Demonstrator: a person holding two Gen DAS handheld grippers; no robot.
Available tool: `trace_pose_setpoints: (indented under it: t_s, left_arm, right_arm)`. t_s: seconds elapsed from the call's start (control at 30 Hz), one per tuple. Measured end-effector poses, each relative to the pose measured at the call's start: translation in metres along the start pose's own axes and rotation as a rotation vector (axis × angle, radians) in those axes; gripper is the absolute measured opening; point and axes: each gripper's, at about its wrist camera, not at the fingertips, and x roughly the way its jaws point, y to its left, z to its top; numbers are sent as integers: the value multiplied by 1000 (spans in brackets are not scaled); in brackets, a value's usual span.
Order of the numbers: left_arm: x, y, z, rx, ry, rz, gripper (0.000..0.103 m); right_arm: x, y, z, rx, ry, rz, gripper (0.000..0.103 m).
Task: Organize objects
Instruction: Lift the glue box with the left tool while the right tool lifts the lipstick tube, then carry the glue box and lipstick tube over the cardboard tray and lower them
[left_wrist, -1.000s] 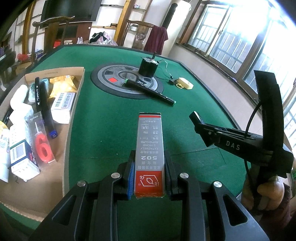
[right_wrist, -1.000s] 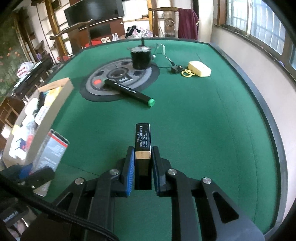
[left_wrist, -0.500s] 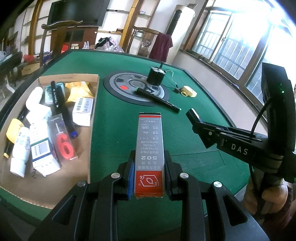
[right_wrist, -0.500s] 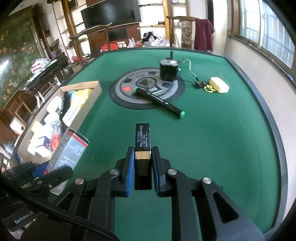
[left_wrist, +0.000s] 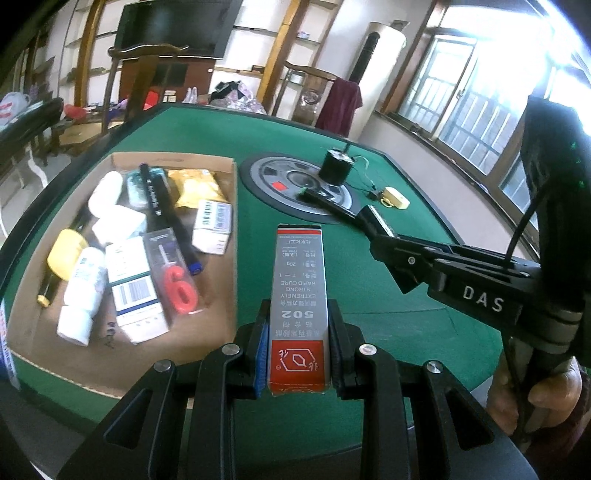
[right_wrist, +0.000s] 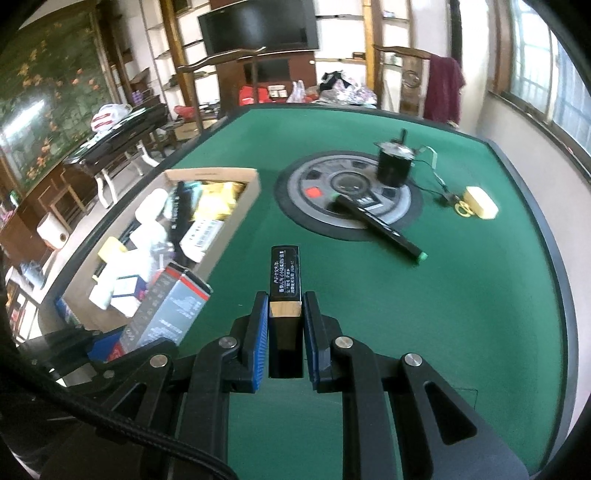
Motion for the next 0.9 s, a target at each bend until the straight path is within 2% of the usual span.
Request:
trace_pose_setpoints:
  t_s: [0.5, 0.9]
  left_arm:
    - [-24, 62, 4, -93, -50, 59, 23]
    - [-30, 142, 11, -182, -66, 184, 23]
  right_arm:
    - [12, 69, 18, -115, 16, 71, 15]
    - [47, 114, 39, -147, 75, 152, 15]
